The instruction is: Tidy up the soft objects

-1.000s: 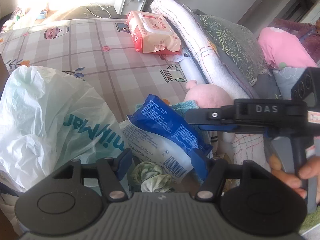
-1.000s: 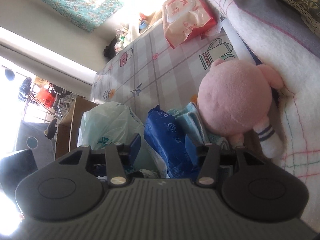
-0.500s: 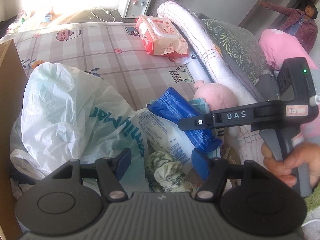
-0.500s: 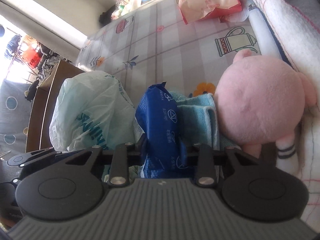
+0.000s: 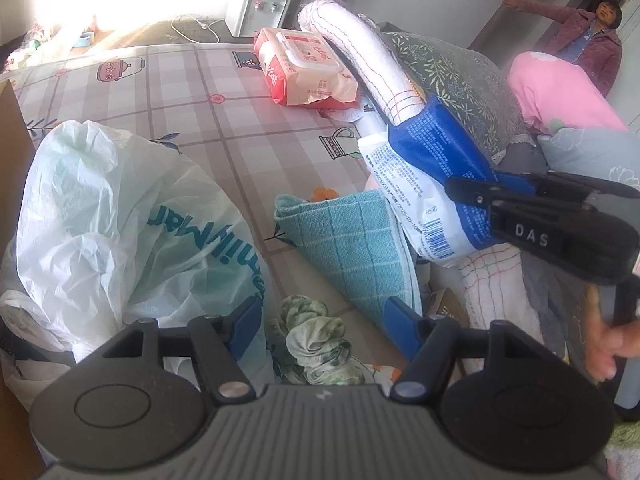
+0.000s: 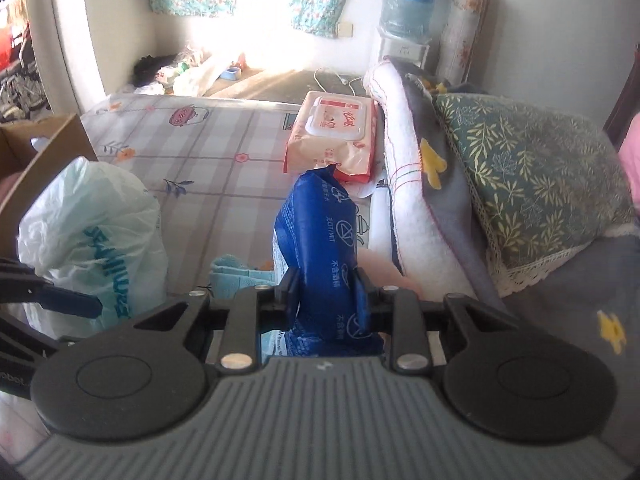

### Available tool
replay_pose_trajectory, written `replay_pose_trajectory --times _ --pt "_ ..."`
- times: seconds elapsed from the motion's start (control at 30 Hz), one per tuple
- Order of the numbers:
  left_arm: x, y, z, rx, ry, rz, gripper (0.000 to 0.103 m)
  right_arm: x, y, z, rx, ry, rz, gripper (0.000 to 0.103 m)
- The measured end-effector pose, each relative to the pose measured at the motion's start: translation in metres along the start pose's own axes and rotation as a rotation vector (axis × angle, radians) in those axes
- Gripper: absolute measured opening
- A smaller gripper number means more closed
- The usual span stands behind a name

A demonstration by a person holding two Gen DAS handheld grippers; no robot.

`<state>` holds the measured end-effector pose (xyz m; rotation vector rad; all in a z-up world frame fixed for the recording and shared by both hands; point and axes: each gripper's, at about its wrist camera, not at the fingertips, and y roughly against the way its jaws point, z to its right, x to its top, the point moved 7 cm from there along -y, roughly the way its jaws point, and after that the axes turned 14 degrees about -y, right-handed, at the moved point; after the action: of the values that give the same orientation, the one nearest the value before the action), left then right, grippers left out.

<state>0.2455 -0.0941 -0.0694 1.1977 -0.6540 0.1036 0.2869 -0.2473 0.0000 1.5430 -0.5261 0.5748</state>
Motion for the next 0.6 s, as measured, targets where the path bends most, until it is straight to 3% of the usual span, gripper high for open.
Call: replay_pose_trajectory --times 0.17,0.33,0.43,0.47,0.5,0.6 --pt "-0.005 -0.003 -0.003 0.008 0.01 -0.011 0.068 -0.026 0.004 -0.038 -0.074 0.221 0.062 0.028" --pt "-0.005 0.003 -0.011 0.016 0.02 -0.001 0.067 -0.041 -0.001 -0.048 -0.026 0.236 0.009 0.029" --pt "-0.007 0.002 -0.011 0.008 0.019 -0.009 0.067 -0.041 0.002 -0.043 0.035 0.147 -0.012 0.037" --pt "-0.007 0.002 -0.011 0.004 0.021 -0.011 0.067 -0.039 0.003 -0.039 0.108 0.066 -0.042 0.048" --pt "-0.006 0.001 -0.01 0.0 0.023 -0.011 0.067 -0.037 0.004 -0.034 0.182 -0.009 -0.072 0.052" --pt "-0.006 0.002 -0.008 -0.02 0.026 -0.005 0.067 -0.034 0.004 -0.019 0.349 -0.231 -0.159 0.056"
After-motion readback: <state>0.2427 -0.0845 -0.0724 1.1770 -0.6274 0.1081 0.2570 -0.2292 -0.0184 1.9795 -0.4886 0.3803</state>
